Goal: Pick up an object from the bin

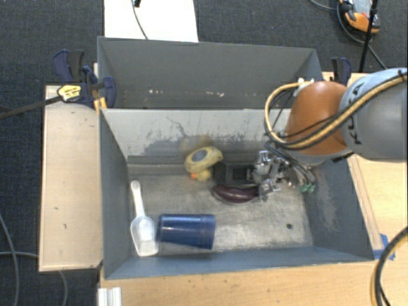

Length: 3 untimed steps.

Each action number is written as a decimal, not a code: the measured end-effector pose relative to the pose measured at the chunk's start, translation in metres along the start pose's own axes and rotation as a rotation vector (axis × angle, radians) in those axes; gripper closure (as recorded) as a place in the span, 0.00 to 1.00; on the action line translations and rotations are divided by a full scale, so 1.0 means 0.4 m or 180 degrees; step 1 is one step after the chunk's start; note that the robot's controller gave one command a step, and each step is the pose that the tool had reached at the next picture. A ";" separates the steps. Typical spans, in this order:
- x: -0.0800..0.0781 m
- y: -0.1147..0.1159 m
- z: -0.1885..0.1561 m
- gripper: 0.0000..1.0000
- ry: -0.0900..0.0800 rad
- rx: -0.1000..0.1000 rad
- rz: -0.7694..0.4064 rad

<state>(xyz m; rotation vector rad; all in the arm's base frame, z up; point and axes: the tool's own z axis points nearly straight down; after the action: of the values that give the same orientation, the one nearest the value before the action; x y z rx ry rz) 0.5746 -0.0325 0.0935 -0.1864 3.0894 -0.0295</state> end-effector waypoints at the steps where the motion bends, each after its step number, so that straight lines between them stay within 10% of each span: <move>1: 0.005 -0.002 -0.004 1.00 0.0026 -0.0021 -0.0005; 3: 0.024 0.013 -0.025 1.00 0.0102 -0.0057 -0.0021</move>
Offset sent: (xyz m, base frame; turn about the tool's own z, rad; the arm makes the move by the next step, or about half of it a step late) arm 0.0000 0.0000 0.0000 0.0000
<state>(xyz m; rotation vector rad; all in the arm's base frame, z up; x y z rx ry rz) 0.5639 -0.0283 0.1028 -0.1987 3.1219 -0.0053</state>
